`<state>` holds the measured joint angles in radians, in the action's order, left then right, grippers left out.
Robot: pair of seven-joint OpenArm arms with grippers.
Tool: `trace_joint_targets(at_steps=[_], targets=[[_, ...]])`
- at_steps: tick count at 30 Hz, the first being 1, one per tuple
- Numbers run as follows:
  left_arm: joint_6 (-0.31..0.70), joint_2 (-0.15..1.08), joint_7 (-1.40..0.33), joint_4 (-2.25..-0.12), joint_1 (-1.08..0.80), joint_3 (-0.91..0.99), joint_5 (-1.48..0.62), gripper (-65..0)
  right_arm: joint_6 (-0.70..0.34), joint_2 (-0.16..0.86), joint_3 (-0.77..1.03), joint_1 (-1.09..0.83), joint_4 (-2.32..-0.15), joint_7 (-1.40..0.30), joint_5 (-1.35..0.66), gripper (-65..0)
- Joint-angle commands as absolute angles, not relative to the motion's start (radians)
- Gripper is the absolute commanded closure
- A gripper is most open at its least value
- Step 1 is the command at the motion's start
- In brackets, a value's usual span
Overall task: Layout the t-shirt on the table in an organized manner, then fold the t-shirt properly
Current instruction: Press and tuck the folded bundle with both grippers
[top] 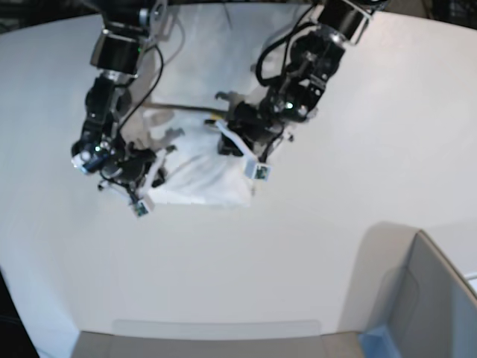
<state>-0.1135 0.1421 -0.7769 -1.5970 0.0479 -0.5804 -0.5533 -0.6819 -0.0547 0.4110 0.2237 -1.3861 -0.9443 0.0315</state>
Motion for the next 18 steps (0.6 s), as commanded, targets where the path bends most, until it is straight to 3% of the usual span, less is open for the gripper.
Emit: trace_joint_targets(at_steps=[1, 8, 13, 18], targets=[[-0.117, 0.145, -0.8, -1.618, 0.028, -0.581, -0.559, -12.8, -0.698, -0.047, 0.41, 0.257, -1.368, -0.923, 0.035, 0.0], [-0.117, 0.162, -0.8, -1.778, -0.062, -0.581, -0.559, -9.1, -0.698, -0.051, 0.407, 0.355, -1.299, -0.88, 0.035, 0.0], [-0.117, 0.165, -0.792, -1.929, -0.048, -0.561, -0.559, -9.1, -0.698, -0.064, 0.409, 0.323, -1.511, -0.917, 0.028, 0.0], [-0.117, 0.14, -0.799, -1.905, 0.045, -0.478, -0.553, -9.2, -0.698, -0.067, 0.414, 0.223, -1.767, -1.082, 0.028, 0.0]])
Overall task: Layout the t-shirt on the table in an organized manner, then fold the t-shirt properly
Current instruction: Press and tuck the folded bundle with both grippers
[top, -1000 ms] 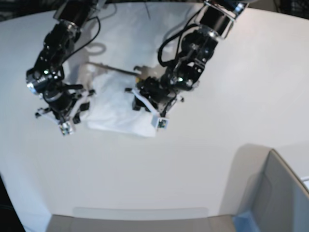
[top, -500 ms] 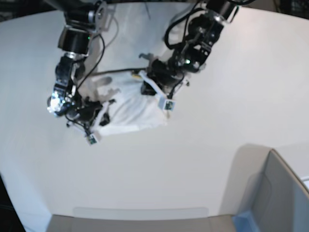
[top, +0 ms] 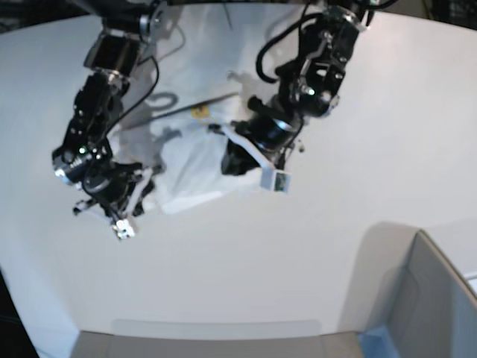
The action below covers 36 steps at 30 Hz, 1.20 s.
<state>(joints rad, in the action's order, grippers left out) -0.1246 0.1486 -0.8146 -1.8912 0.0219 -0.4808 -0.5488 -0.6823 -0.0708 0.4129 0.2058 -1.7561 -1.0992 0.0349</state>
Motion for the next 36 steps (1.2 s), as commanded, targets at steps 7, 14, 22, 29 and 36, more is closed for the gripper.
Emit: trace_joint_targets(at_steps=[7, 14, 22, 29, 36], targets=[[-0.114, 0.125, -0.799, -1.646, 0.231, -0.478, -0.559, -9.2, -0.698, -0.065, 0.415, -0.016, -1.88, -1.136, 0.033, 0.0], [-0.111, 0.13, -0.8, -1.534, 0.262, -0.478, -0.555, -9.2, -0.698, -0.061, 0.415, 0.03, -1.719, -1.136, 0.035, 0.0], [-0.11, 0.208, -0.894, -1.653, 0.107, -0.475, -0.556, -9.0, -0.698, -0.033, 0.409, 0.229, -1.46, -1.136, 0.035, 0.0], [-0.11, 0.252, -0.9, -1.808, -0.061, -0.469, -0.555, -9.0, -0.698, -0.022, 0.288, 0.363, -1.285, -1.135, 0.035, 0.0], [-0.116, 0.252, -0.9, -1.911, -0.071, -0.464, -0.558, -8.9, -0.698, -0.025, 0.136, 0.384, -1.337, -1.135, 0.033, 0.0]])
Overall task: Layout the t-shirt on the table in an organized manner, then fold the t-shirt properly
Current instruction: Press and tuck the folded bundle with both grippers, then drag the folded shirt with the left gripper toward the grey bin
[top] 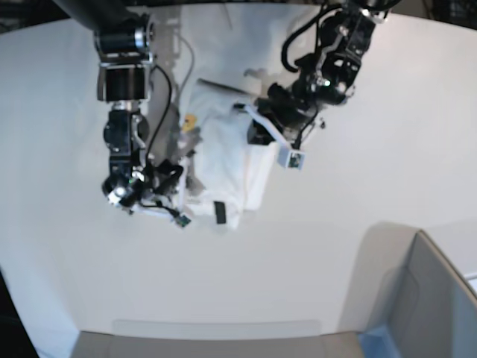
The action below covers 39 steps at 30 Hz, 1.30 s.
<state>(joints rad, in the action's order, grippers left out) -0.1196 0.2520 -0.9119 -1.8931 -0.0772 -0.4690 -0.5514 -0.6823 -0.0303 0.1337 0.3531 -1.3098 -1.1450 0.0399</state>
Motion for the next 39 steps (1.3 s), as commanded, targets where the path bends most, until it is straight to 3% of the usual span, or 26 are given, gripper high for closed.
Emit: trace_joint_targets(at_steps=[1, 6, 10, 16, 23, 29, 33, 39], targets=[[-0.117, 0.248, -0.898, -1.92, -0.068, -0.449, -0.558, -8.9, -0.698, -0.024, 0.136, 0.381, -1.369, -1.135, 0.031, 0.0], [-0.117, 0.168, -0.898, -1.942, -0.064, -0.351, -0.556, -8.9, -0.698, -0.016, 0.223, 0.346, -1.613, -1.119, 0.035, 0.0], [-0.113, 0.102, -0.914, -1.923, -0.001, -0.381, -0.553, -8.9, -0.698, 0.001, 0.371, 0.309, -1.736, -1.089, 0.036, 0.0], [-0.117, 0.094, -0.906, -1.788, 0.048, -0.515, -0.553, -8.9, -0.698, 0.064, 0.559, 0.205, -1.753, -1.087, 0.036, 0.0], [-0.117, 0.097, -0.897, -1.685, 0.05, -0.509, -0.552, -8.9, -0.698, 0.128, 0.636, 0.067, -1.75, -1.086, 0.03, 0.0], [-0.117, 0.101, -0.829, -1.612, 0.047, -0.364, -0.552, -8.0, -0.698, 0.136, 0.653, 0.041, -1.75, -1.086, 0.03, 0.0], [-0.117, 0.166, -0.819, -1.59, 0.028, -0.291, -0.552, -4.6, -0.698, 0.136, 0.653, 0.036, -1.751, -1.086, 0.031, 0.0], [-0.117, 0.237, -0.816, -1.526, 0.025, -0.124, -0.552, -4.5, -0.698, 0.136, 0.648, 0.036, -1.751, -1.086, 0.033, 0.0]])
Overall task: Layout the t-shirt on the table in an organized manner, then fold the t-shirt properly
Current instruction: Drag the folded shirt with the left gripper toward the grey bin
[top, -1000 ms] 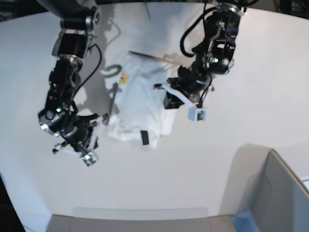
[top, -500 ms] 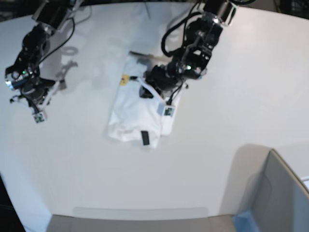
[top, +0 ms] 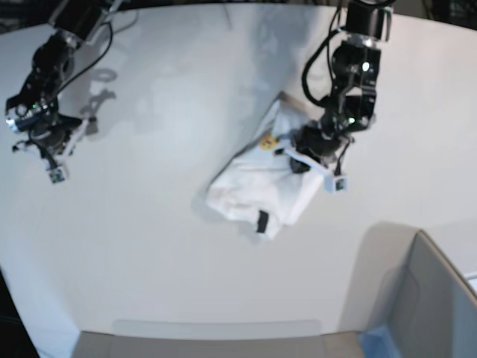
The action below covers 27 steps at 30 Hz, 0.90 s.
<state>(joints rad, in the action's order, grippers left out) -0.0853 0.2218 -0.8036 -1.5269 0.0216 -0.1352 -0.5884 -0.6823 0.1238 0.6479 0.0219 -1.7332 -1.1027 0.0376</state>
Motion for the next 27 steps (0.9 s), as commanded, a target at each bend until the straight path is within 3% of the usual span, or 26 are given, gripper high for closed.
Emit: trace_joint_targets(at_steps=[1, 9, 18, 23, 27], targets=[[-0.116, 0.24, -0.816, -1.509, 0.021, -0.09, -0.552, -4.4, -0.698, 0.134, 0.648, 0.038, -1.751, -1.086, 0.033, 0.0], [-0.107, 0.246, -0.814, -1.425, -0.021, 0.183, -0.552, -4.4, -0.698, 0.134, 0.647, 0.038, -1.751, -1.086, 0.033, 0.0], [-0.107, 0.246, -0.814, -1.422, -0.025, 0.206, -0.555, -4.4, -0.698, 0.131, 0.645, 0.036, -1.755, -1.086, 0.033, 0.0], [-0.107, 0.246, -0.814, -1.563, -0.025, 0.206, -0.556, -4.5, -0.698, 0.134, 0.645, 0.051, -1.759, -1.064, 0.028, 0.0], [-0.107, 0.242, -0.814, -1.71, -0.016, 0.206, -0.555, -4.5, -0.698, 0.11, 0.642, 0.064, -1.764, -0.878, 0.028, 0.0]])
